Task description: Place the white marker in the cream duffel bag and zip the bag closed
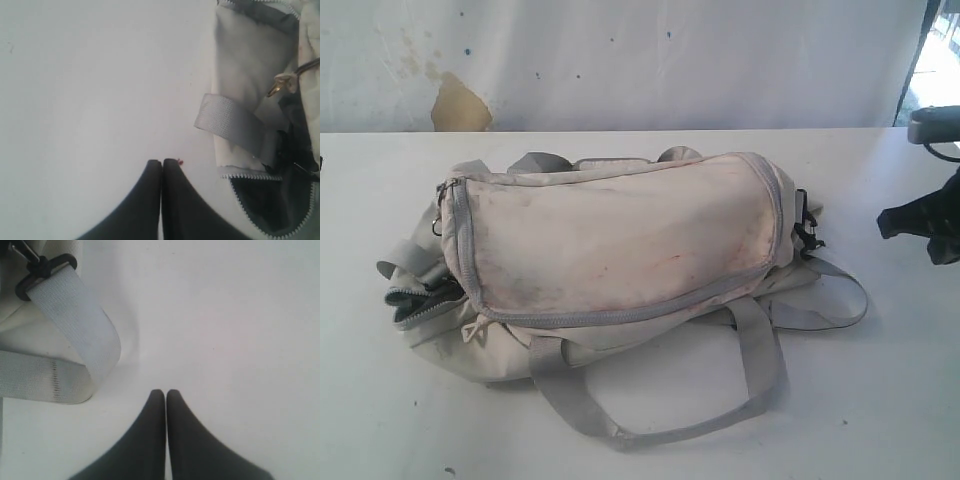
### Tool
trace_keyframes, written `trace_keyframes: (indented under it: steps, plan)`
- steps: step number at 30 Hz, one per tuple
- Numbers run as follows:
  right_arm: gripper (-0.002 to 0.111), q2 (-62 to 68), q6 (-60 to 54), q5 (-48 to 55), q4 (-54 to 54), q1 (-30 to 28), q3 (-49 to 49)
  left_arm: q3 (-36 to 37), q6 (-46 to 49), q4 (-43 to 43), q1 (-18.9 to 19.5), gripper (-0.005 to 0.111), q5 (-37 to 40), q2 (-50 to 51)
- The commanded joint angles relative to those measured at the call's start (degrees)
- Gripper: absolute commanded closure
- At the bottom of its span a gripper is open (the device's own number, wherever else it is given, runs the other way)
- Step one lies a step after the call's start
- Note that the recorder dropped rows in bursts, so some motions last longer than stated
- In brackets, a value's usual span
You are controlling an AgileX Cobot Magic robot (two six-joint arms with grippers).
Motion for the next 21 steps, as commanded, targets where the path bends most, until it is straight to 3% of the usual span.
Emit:
trace_keyframes:
  steps: [1,15,21]
  plan:
    - [0.108,-2.7,0.1,0.6,-0.7,-0.3,0.1,0.0,0.5,-0.4,-0.1,0.107,-0.2,-2.9]
    - [0.108,-12.7,0.2,0.6,-1.1,-0.3,0.2,5.0,2.1,-0.1,-0.1,0.107,-1.9,-12.0]
    - [0.108,-16.9,0.3,1.7,-1.1,-0.3,1.8,10.3,2.1,-0.2,-0.1,0.107,-6.6,-19.5]
